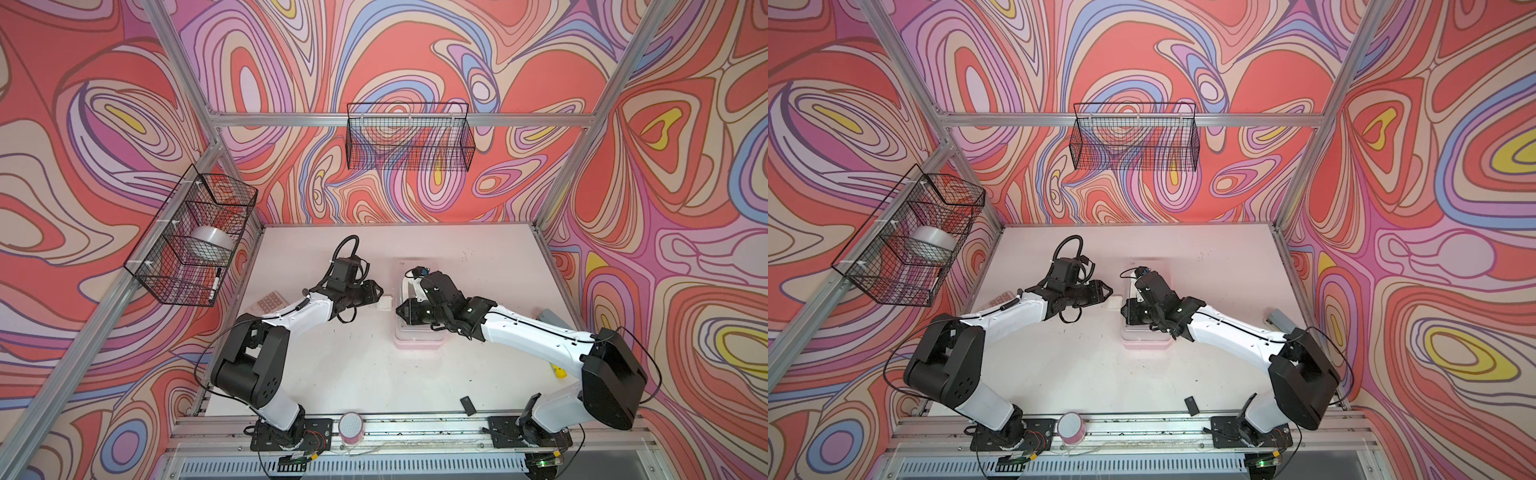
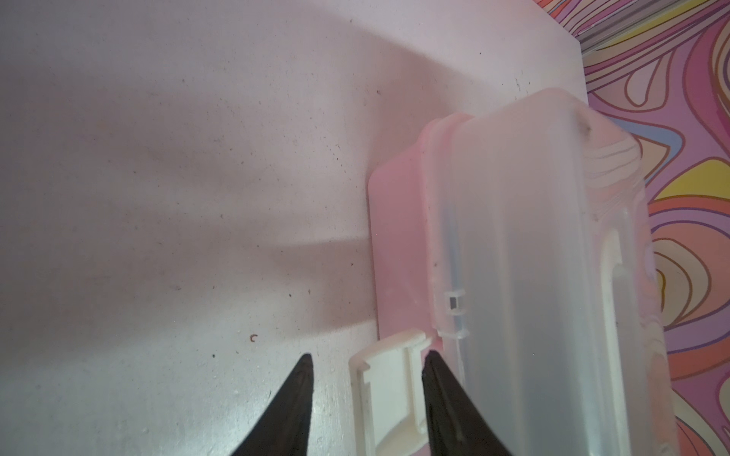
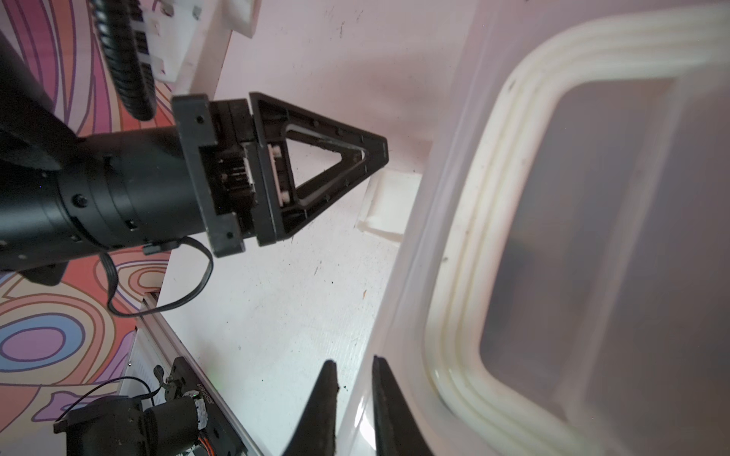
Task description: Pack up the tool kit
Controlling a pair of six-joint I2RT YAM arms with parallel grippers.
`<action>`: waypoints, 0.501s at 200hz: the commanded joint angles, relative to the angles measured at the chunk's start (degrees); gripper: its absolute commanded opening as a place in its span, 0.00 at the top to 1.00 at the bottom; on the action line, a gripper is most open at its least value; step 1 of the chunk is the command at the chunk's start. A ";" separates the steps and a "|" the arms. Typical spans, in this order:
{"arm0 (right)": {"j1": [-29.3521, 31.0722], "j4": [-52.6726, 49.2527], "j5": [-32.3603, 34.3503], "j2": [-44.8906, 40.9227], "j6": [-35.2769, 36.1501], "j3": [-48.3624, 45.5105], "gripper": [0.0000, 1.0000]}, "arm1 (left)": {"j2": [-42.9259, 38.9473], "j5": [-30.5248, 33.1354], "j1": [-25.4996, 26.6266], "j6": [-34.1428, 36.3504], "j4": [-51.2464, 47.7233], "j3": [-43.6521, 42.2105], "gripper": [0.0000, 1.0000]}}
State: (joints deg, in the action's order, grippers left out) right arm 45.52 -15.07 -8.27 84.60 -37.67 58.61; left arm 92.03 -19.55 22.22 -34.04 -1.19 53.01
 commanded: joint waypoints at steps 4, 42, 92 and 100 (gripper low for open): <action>-0.07 -4.33 3.05 -3.97 1.69 3.48 0.81 | -0.16 -0.23 -0.25 1.36 -0.80 -0.77 0.55; -1.29 -7.41 3.79 -6.64 3.51 6.15 0.81 | -0.36 -1.21 -0.24 1.49 -0.87 -1.45 0.58; -3.64 -10.36 6.29 -8.84 5.43 5.57 0.81 | -0.01 -4.98 -0.25 0.27 0.77 -2.37 0.60; -4.00 -10.08 6.35 -9.26 5.44 4.97 0.81 | 0.04 -5.27 -0.28 -0.16 1.20 -2.82 0.61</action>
State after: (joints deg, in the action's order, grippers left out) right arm 42.68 -23.14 -3.90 76.95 -33.69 64.55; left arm 92.03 -22.39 22.20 -33.67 -1.19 51.75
